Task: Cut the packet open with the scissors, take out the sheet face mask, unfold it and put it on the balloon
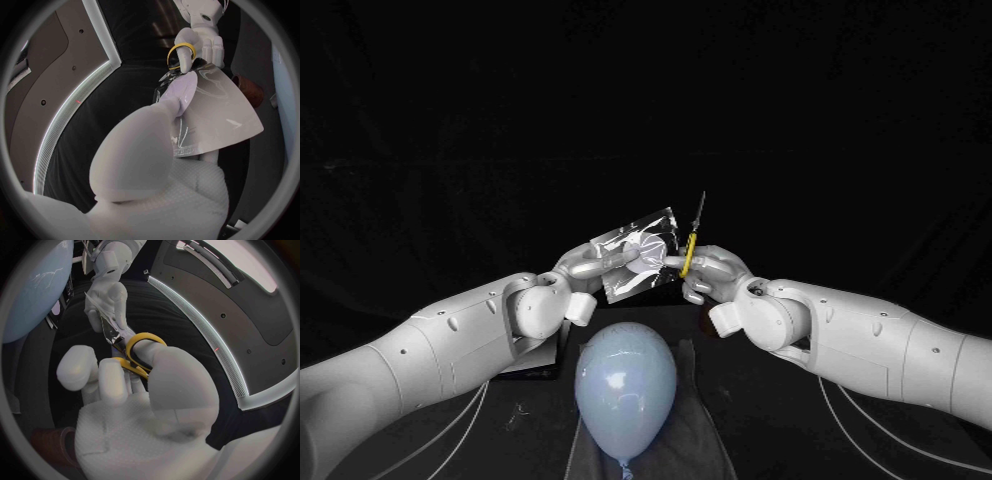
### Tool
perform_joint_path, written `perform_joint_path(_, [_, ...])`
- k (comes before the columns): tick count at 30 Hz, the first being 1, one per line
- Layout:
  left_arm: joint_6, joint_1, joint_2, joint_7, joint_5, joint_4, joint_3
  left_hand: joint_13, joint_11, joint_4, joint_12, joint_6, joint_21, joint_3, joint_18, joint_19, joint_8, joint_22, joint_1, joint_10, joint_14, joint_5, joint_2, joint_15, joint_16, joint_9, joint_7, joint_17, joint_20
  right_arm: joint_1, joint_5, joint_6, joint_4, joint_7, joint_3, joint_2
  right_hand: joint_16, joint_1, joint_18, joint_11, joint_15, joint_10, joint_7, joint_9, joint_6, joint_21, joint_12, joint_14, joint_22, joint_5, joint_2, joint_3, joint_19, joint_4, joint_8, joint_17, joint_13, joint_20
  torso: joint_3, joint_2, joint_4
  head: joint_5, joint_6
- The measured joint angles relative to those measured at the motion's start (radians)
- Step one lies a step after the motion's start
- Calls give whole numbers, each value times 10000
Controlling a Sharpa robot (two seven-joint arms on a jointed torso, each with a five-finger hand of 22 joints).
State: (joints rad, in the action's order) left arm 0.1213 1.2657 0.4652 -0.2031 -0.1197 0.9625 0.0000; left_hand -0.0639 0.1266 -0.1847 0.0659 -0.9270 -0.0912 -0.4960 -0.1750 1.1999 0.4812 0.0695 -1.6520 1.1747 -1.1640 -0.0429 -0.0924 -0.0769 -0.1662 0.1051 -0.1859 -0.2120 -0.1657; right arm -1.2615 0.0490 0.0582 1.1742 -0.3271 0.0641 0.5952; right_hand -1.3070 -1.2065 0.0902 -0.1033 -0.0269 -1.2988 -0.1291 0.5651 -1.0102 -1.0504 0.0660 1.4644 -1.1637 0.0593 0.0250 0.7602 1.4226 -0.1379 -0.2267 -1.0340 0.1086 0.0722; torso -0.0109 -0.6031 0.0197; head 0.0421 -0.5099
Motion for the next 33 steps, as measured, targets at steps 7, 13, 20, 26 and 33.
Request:
perform_joint_path(7, [-331,3,-2,24,113,18,0,0,-53,423,0,-35,-38,-581,1,179,127,0,493,196,-143,-10,96,71,0,5,36,-131,62,1,-48,0,3,39,10,17,79,2,-4,-1,0,0,-63,-2,106,148,0,0,114,-1,-2,-18,-18,13,-1,205,-37,18,-1,3,-5,-4,1])
perform_joint_path(13, [-575,2,2,19,165,24,-3,-1,-54,820,0,-32,-38,-1043,13,243,217,0,978,269,-207,-10,107,66,0,5,39,-253,99,-3,-85,2,61,64,35,117,185,390,100,221,172,272,-312,3,673,473,-12,-80,316,-34,11,-636,-161,89,367,396,-323,162,5,2,-5,-9,2])
perform_joint_path(20, [-841,2,114,-19,172,-4,0,-1,-69,1033,-1,-13,-38,-1255,30,279,286,-1,1292,284,-229,-9,135,85,0,5,56,-324,64,-10,-130,28,161,76,69,369,579,960,255,-136,504,1527,-627,-223,1380,1448,-24,-390,998,-56,616,-1472,-591,433,889,1105,-451,410,5,0,-5,-8,-5])
perform_joint_path(26, [-993,2,204,-42,172,-11,-1,-2,-95,1114,-1,-12,-38,-1336,38,300,293,-1,1408,310,-250,-9,119,100,0,5,57,-360,85,-35,-155,95,275,73,88,662,579,959,256,-167,539,1628,-649,-244,1436,1505,-23,-425,1028,-56,751,-1589,-606,487,920,1064,-449,425,5,0,-1,-7,28])
perform_joint_path(33, [-1095,11,380,-48,186,-17,-5,-2,-69,1256,-1,6,-38,-1476,49,315,340,-1,1564,355,-264,3,119,89,0,5,75,-406,100,-80,-260,242,698,64,159,1181,456,768,254,-37,482,1315,-531,-214,1132,1281,89,-368,870,-55,560,-1589,-598,487,847,901,-417,417,5,0,1,-7,53])
